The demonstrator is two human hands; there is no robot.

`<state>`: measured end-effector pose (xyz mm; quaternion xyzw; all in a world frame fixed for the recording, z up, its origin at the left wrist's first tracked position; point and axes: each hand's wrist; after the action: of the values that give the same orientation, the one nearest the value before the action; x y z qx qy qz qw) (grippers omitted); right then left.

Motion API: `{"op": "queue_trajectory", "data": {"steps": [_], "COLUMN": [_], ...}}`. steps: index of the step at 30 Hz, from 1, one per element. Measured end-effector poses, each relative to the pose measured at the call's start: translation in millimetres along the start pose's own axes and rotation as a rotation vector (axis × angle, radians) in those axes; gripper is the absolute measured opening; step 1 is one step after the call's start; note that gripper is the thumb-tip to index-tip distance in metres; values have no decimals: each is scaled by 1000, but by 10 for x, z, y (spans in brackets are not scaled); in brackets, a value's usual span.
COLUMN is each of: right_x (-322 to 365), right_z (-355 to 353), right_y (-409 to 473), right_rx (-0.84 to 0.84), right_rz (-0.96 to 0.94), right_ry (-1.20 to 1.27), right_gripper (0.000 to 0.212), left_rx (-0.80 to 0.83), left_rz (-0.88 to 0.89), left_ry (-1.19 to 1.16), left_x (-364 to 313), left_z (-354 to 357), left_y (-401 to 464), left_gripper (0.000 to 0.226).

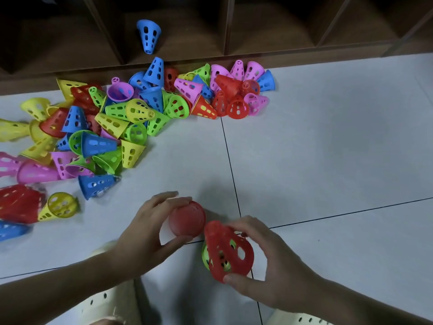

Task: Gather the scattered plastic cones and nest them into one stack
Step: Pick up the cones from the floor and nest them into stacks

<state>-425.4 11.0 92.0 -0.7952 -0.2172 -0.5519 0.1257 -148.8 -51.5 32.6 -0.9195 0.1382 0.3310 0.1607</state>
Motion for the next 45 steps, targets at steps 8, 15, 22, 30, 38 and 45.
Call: {"op": "queue_trajectory", "data": {"steps": [8, 15, 22, 30, 38, 45], "right_x": [-417, -496, -779, -1112, -1228, -1164], "right_z": [96, -94, -224, -264, -326, -91], "right_y": [12, 395, 851, 977, 1632, 2785], "right_rx": [256, 112, -37, -71, -49, 214], "right_rz": [-160, -109, 62, 176, 142, -64], "right_ry": [-366, -219, -94, -86, -230, -608], "right_gripper": [57, 45, 40, 16, 21, 63], "left_rx": [99, -289, -354, -191, 2, -1], "left_rz": [-93, -441, -590, -567, -556, -625], "left_ry": [-88, -182, 102, 268, 170, -39], "left_x": [86, 562, 1290, 1297, 1239, 1189], "left_z": [-55, -82, -438, -302, -161, -103], "left_y": [-25, 480, 1157, 1290, 1166, 880], "left_gripper": [64, 62, 68, 69, 54, 80]}}
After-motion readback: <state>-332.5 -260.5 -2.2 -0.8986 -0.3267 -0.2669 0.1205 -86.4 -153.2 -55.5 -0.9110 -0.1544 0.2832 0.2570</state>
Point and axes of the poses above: each hand's wrist, its own y-axis towards the middle knuckle, its own z-axis out of the palm, x = y × z, and after that the axes turned 15 degrees about -z, right-handed
